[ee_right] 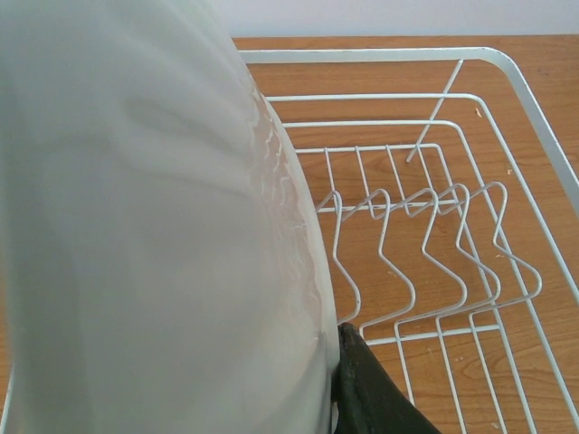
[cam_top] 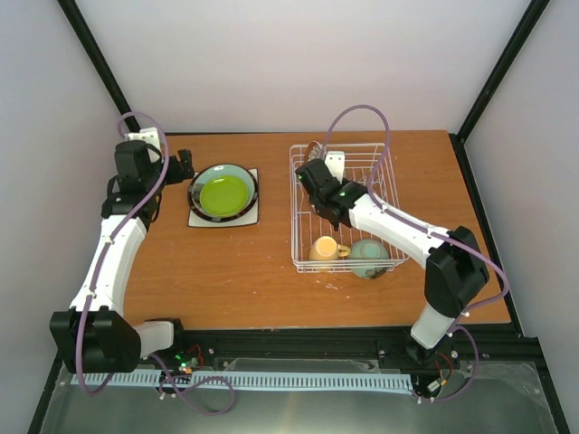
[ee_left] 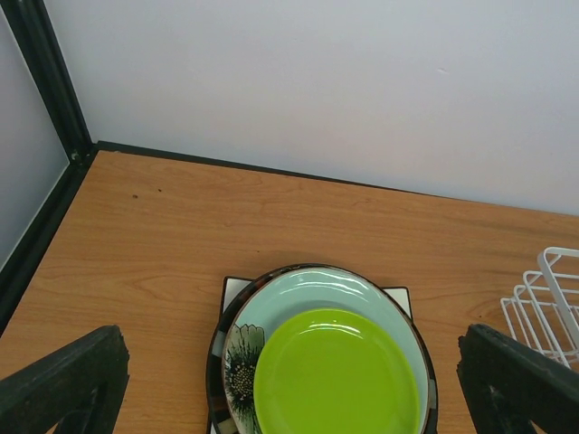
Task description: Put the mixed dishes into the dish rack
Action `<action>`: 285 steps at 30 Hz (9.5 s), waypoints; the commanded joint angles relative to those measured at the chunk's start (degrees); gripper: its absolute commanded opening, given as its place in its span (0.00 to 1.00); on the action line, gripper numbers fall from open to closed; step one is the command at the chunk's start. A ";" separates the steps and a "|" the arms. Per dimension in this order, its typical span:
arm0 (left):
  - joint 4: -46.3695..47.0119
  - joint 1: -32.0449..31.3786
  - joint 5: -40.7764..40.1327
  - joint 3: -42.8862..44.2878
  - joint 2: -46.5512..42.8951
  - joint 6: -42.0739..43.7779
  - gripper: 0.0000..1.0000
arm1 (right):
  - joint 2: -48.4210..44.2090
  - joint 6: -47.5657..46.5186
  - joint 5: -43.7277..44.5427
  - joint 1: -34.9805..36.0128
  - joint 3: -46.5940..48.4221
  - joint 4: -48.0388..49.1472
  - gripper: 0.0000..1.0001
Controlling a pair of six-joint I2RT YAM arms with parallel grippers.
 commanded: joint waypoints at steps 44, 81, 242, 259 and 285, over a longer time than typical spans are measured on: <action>-6.04 -0.16 -8.44 -4.83 5.56 1.69 1.00 | 22.59 1.14 5.60 10.32 15.27 -11.31 0.03; -3.29 6.39 24.01 3.20 24.67 5.38 0.81 | -17.64 -5.70 -0.37 2.83 -5.49 3.76 0.86; 4.56 -5.71 -7.67 -6.62 -2.46 1.89 1.00 | 1.24 -13.68 -19.33 -5.62 -10.32 17.81 0.03; 3.82 -5.60 -8.06 -7.53 1.46 1.11 1.00 | 2.75 -12.76 -17.55 -4.82 -6.30 15.68 0.52; -0.27 6.59 19.49 0.85 27.33 -1.15 0.49 | -24.12 -13.22 -10.76 -5.33 -14.78 13.63 0.55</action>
